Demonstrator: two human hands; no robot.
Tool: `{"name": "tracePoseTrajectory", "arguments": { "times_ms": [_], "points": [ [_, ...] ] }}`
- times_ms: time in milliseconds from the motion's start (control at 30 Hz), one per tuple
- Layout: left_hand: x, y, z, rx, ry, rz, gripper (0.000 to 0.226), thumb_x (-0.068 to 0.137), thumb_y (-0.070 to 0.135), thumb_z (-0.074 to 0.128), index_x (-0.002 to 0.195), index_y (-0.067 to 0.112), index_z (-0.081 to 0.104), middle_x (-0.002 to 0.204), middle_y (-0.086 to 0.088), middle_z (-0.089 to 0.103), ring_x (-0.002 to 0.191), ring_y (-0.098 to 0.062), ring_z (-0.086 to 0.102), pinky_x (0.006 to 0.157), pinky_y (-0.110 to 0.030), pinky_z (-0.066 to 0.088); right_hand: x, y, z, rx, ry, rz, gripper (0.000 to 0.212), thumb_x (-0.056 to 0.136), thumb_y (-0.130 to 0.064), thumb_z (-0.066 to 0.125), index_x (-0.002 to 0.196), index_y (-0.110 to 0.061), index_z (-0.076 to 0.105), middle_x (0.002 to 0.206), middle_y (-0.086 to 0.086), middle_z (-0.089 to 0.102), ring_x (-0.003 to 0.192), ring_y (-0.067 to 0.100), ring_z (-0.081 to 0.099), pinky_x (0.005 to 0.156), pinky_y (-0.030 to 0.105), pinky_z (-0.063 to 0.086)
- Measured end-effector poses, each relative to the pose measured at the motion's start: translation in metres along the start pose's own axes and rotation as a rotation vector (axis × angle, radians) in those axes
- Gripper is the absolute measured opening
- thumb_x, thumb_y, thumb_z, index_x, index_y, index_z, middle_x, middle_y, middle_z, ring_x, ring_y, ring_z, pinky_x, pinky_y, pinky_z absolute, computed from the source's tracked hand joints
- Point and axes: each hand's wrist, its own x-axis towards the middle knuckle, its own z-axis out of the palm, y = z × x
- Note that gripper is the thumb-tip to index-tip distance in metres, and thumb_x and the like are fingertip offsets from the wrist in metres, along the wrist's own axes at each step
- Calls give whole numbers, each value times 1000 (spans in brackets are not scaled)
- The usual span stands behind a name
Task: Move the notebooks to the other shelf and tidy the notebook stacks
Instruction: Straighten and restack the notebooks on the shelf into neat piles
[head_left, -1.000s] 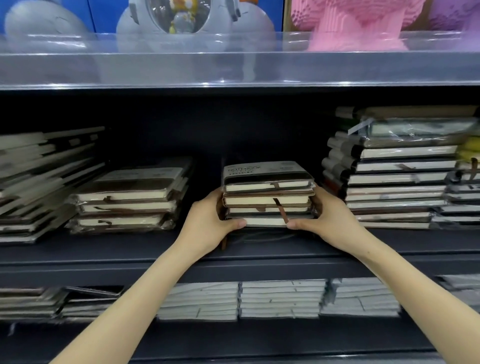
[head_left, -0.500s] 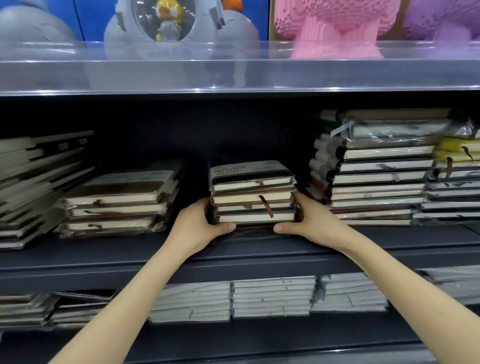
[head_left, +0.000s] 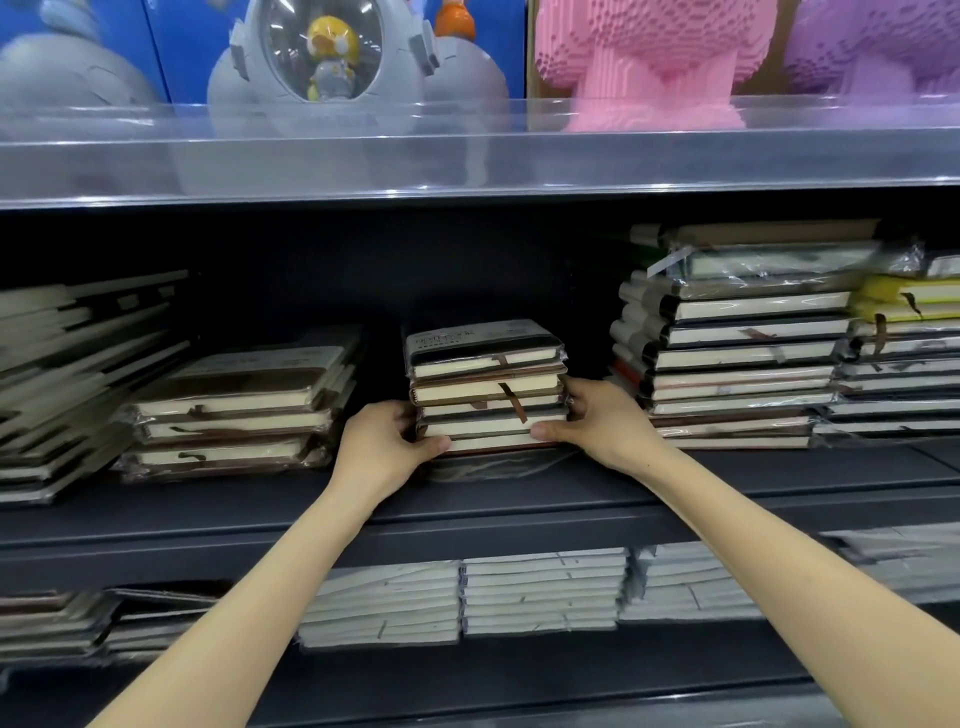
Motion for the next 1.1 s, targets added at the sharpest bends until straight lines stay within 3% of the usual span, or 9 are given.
{"name": "tracePoseTrajectory", "arguments": {
  "times_ms": [167, 300, 433, 567, 633, 700, 833, 933, 1100],
  "points": [
    [-5, 2, -4, -242, -93, -91, 41, 72, 1, 78, 108, 15, 63, 110, 1, 67, 100, -6, 61, 81, -10, 43, -4, -4, 3, 10, 22, 29, 64, 72, -29, 82, 130, -22, 56, 125, -7, 63, 116, 10, 57, 104, 30, 42],
    [-6, -1, -7, -674, -76, -191, 98, 67, -3, 75, 149, 17, 25, 138, -10, 52, 127, -22, 49, 110, -39, 35, -8, -3, 8, 10, 62, 54, 70, 71, -33, 81, 134, -22, 52, 127, -7, 62, 117, 10, 56, 103, 30, 42],
    [1, 14, -14, -1036, -61, -236, 62, 91, 35, 50, 148, 28, 26, 143, -11, 46, 131, -29, 43, 111, -50, 28, -6, -10, 7, 464, -51, 130, 86, 69, -4, 78, 141, -27, 38, 127, -5, 60, 114, 6, 56, 103, 25, 39],
    [33, 22, -17, -1033, -44, -419, 70, 88, 70, 29, 138, 23, 44, 135, -12, 54, 124, -29, 51, 109, -48, 33, -2, -20, -4, 863, -23, 245, 86, 70, -33, 70, 146, -30, 33, 136, 0, 55, 128, 24, 47, 114, 47, 23],
    [45, 29, -14, -981, -31, -478, 67, 88, 69, 32, 118, 16, 60, 113, -16, 68, 106, -31, 63, 101, -47, 44, 4, -31, -7, 856, 6, 322, 46, 83, -60, 55, 121, -34, 57, 115, -7, 64, 110, 16, 56, 105, 38, 33],
    [55, 34, -10, -927, -62, -496, 67, 90, 66, 34, 108, 9, 65, 93, -16, 73, 94, -33, 67, 93, -45, 49, 12, -37, -3, 823, 27, 379, 46, 86, -68, 41, 104, -33, 64, 102, -5, 70, 97, 14, 62, 88, 32, 44],
    [60, 33, 0, -840, -141, -400, 57, 97, 54, 30, 89, 9, 65, 71, -10, 72, 80, -26, 66, 73, -37, 51, 20, -38, 11, 841, 76, 393, 39, 94, -54, 41, 94, -26, 68, 99, 3, 73, 96, 19, 66, 83, 33, 51],
    [68, 28, 2, -791, -158, -349, 51, 98, 51, 32, 89, 12, 64, 79, -8, 71, 82, -23, 65, 73, -34, 50, 18, -31, 14, 831, 102, 304, 26, 99, -46, 37, 102, -36, 62, 102, -6, 70, 93, 8, 64, 74, 23, 49],
    [67, 28, -3, -712, -214, -304, 48, 98, 48, 34, 93, 11, 64, 76, -6, 72, 81, -22, 65, 74, -33, 49, 16, -30, 13, 771, 84, 244, 30, 100, -45, 35, 124, -41, 53, 119, -7, 66, 109, 11, 61, 95, 31, 47]
  ]
}}
